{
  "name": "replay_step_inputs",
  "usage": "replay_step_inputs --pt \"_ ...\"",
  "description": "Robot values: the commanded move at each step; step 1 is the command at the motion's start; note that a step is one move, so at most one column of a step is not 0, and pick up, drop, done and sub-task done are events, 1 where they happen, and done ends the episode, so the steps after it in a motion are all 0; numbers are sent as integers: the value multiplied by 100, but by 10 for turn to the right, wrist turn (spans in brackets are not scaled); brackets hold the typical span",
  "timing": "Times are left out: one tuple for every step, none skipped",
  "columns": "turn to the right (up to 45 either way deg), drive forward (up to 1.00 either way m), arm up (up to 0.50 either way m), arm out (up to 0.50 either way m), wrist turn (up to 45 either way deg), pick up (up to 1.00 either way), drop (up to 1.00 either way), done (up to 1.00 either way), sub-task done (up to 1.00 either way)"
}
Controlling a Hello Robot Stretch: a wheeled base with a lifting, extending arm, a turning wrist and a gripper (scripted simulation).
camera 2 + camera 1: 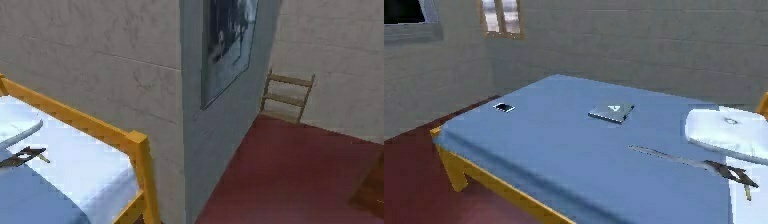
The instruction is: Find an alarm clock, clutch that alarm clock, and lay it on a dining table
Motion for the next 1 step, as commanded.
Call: replay_step_inputs --pt "-450 0 0 0 0 0 0 0 0"
